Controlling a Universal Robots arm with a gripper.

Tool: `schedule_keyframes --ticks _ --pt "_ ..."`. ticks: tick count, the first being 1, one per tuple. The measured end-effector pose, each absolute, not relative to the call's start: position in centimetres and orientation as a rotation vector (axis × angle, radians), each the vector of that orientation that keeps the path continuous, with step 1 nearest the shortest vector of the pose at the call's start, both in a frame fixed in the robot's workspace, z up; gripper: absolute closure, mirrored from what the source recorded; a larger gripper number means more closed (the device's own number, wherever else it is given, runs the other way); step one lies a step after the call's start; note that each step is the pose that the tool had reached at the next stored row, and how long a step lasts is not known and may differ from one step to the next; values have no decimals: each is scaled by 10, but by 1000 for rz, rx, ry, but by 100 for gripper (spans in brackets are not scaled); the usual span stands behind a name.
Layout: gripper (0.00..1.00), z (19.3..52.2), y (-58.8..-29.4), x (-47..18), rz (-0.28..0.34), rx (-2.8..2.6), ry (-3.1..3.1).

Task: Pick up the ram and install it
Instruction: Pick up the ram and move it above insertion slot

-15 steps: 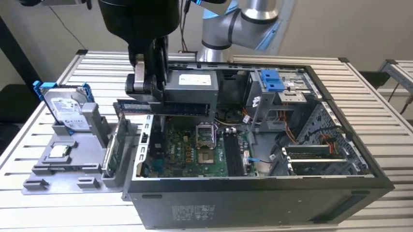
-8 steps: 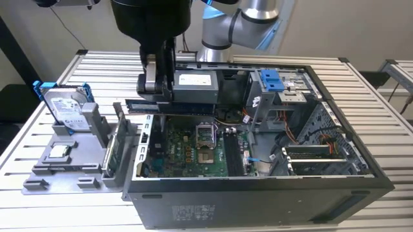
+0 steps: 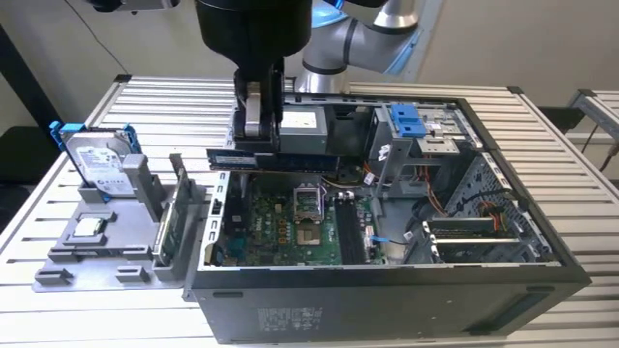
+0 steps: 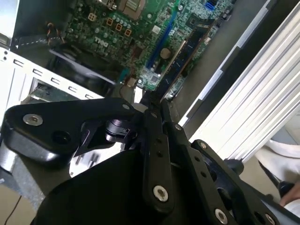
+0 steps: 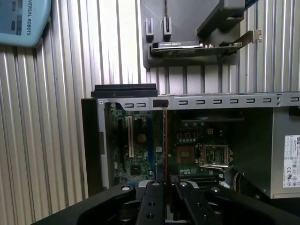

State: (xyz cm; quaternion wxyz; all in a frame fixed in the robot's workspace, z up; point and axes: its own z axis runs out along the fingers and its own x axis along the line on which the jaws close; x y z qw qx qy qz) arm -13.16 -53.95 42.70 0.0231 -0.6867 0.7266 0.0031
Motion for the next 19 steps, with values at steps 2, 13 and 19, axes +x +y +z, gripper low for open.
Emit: schedule_keyframes --ticks 2,13,19 --pt "86 427 -540 -128 10 -2126 2249" --pt "86 427 -540 -113 10 -2126 2249" --pt "86 427 -540 -99 10 -2126 2249"
